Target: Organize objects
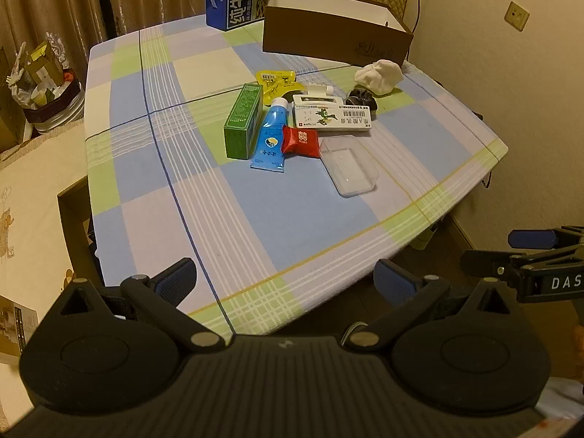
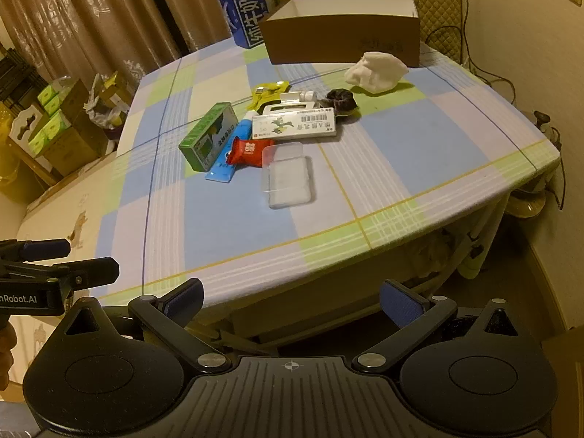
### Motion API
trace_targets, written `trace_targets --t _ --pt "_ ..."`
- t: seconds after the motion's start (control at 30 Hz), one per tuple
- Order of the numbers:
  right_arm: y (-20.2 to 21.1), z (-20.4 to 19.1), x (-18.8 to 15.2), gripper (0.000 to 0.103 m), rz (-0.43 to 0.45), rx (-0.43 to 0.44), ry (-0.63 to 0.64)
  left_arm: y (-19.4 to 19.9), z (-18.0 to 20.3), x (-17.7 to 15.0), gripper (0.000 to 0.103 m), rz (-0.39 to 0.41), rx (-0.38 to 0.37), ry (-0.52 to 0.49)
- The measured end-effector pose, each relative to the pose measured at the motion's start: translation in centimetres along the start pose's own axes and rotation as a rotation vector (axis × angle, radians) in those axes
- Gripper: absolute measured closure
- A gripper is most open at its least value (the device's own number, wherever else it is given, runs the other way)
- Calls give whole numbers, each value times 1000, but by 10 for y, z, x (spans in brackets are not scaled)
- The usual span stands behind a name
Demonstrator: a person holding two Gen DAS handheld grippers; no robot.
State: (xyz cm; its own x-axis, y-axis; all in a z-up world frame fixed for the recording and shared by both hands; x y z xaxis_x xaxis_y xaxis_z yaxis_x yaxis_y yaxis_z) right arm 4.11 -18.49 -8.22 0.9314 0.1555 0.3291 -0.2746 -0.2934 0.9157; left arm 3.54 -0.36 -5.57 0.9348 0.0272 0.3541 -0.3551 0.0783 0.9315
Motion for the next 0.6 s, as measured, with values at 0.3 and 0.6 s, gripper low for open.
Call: trace_targets --t 0.3,0.6 --pt "1 -2 1 2 1 -2 4 2 -1 2 1 4 -2 -3" --pt "1 -2 2 2 4 -1 3 2 0 4 1 5 -1 -6"
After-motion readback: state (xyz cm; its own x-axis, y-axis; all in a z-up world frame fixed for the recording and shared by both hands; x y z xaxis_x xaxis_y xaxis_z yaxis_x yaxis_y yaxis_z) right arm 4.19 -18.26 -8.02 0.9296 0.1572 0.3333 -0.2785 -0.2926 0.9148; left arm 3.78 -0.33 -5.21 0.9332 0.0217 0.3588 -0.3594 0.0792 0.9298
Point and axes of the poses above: each gripper's, at about its wrist camera, not at the fingertips, and y roughly against the way its jaws point, z to its right, x to its top, the point moved 7 cm from there along -y, roughly the way its jaws point, and after that the axes turned 12 degrees about -z, right-handed, at the moved point
